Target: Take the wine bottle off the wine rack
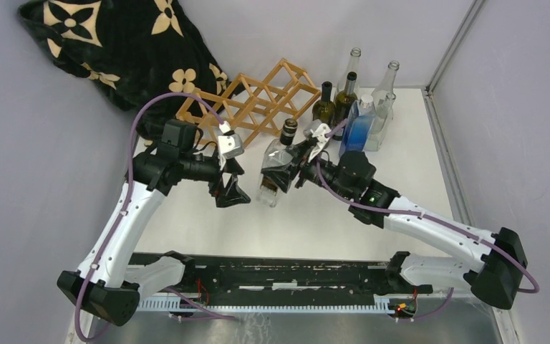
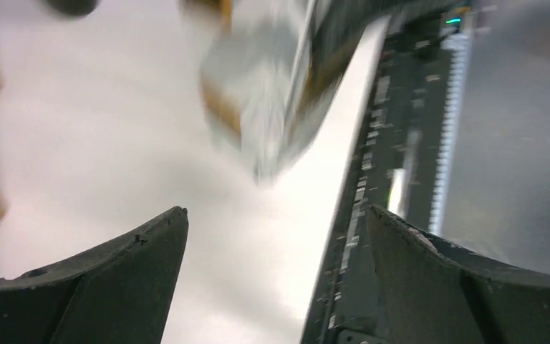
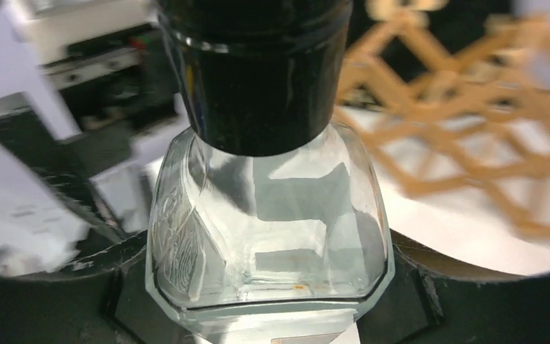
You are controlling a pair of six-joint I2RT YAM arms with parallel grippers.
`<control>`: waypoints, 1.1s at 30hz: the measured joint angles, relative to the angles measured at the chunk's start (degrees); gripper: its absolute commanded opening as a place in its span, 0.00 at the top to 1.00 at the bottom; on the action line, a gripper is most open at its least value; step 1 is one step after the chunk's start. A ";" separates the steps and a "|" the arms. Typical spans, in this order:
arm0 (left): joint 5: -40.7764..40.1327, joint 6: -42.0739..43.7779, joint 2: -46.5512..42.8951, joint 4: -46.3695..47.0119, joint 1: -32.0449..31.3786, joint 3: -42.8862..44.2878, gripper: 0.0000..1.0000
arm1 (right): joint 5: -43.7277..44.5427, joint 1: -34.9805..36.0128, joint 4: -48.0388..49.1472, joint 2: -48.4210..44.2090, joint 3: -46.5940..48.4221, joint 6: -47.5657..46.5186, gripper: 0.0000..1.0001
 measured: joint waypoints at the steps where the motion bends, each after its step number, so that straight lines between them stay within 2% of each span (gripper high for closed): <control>1: -2.64 -0.02 -0.52 0.63 0.92 -1.03 0.00 | 2.86 -0.76 -0.94 -0.92 -0.72 -1.95 1.00; 6: -12.90 -0.28 -0.94 5.49 9.09 -6.16 0.00 | 15.80 -7.72 -1.66 -1.49 -6.29 -9.03 1.00; 9: -16.13 -0.42 -0.24 7.93 13.55 -7.54 0.00 | 21.07 -10.82 -1.66 2.82 -7.65 -12.09 1.00; 12: -17.81 -0.48 -0.33 10.03 15.21 -8.07 0.00 | 24.11 -12.39 -0.81 8.59 -7.67 -14.10 1.00; 19: -20.11 -0.48 -2.62 13.62 15.43 -10.40 0.00 | 24.72 -16.50 5.05 18.49 -7.41 -13.97 1.00; 30: -21.68 -1.44 -3.98 16.81 15.80 -12.22 0.00 | 25.64 -18.14 19.04 26.64 -6.34 -13.33 1.00; 31: -21.79 -1.51 -3.98 16.87 15.80 -12.22 0.00 | 25.75 -18.10 20.00 27.28 -6.34 -13.33 0.97; 33: -21.88 -1.53 -3.98 17.03 15.80 -12.37 0.00 | 25.90 -18.10 21.33 28.24 -6.34 -13.29 0.84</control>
